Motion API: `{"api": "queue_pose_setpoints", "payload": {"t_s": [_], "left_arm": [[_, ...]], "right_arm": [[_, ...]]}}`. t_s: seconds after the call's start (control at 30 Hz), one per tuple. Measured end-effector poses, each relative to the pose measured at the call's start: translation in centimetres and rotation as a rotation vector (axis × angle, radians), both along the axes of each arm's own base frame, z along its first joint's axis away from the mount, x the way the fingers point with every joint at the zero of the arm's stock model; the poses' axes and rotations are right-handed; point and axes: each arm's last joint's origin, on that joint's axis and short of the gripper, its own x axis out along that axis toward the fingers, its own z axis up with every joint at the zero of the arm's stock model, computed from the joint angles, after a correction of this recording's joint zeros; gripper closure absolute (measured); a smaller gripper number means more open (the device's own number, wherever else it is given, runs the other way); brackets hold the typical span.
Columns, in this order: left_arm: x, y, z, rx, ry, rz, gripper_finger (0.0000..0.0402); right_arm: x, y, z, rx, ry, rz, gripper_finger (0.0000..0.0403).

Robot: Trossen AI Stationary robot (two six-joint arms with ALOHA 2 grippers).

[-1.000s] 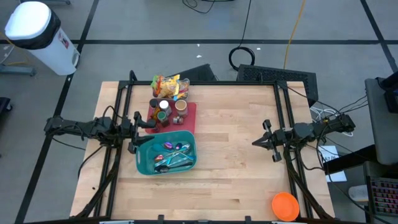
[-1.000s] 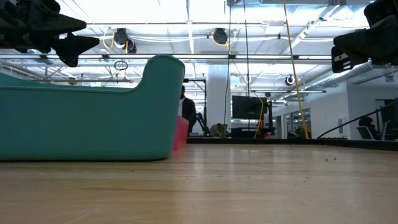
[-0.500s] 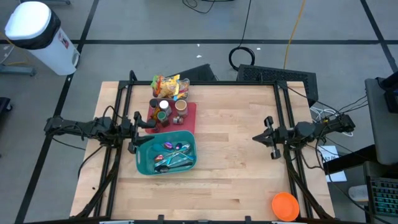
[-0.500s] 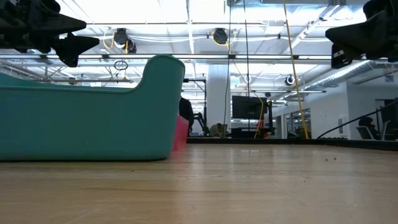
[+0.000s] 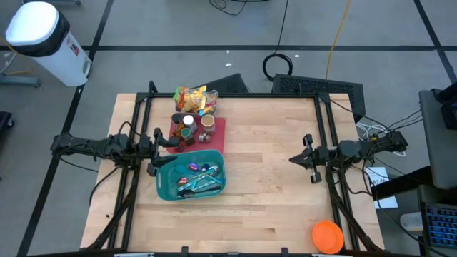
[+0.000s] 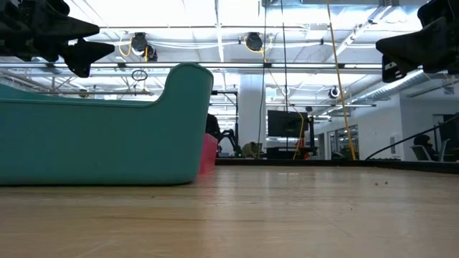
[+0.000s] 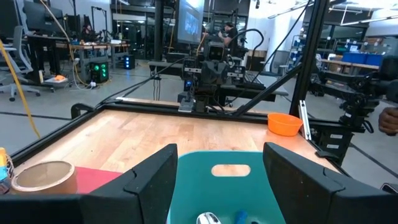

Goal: Pick & Place Food Item
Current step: Return to Home Position

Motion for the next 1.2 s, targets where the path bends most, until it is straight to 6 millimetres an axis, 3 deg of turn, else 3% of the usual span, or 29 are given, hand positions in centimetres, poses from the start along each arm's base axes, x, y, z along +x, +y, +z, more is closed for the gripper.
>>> {"api": "queue_pose_setpoints", "payload": {"t_s": [0.13,0.3,0.53,1.2], "left_arm": [[0.0,0.0,0.2,-0.001,-0.042,0.000,0.0158],[0.3,-0.1,-1.4,0.026,-0.070,-0.015,0.0158],[0.3,0.1,-1.4,0.059,-0.078,-0.003,0.0158],[0.4,2.0,-2.1,0.004,0.001,0.069,0.0158]], "right_arm": [[0.0,0.0,0.0,0.002,-0.001,0.000,0.0399],[0.0,0.0,0.0,0.010,0.000,0.001,0.0399],[0.0,0.0,0.0,0.011,0.000,0.003,0.0399],[0.0,0.0,0.0,0.012,0.000,0.004,0.0399]]}}
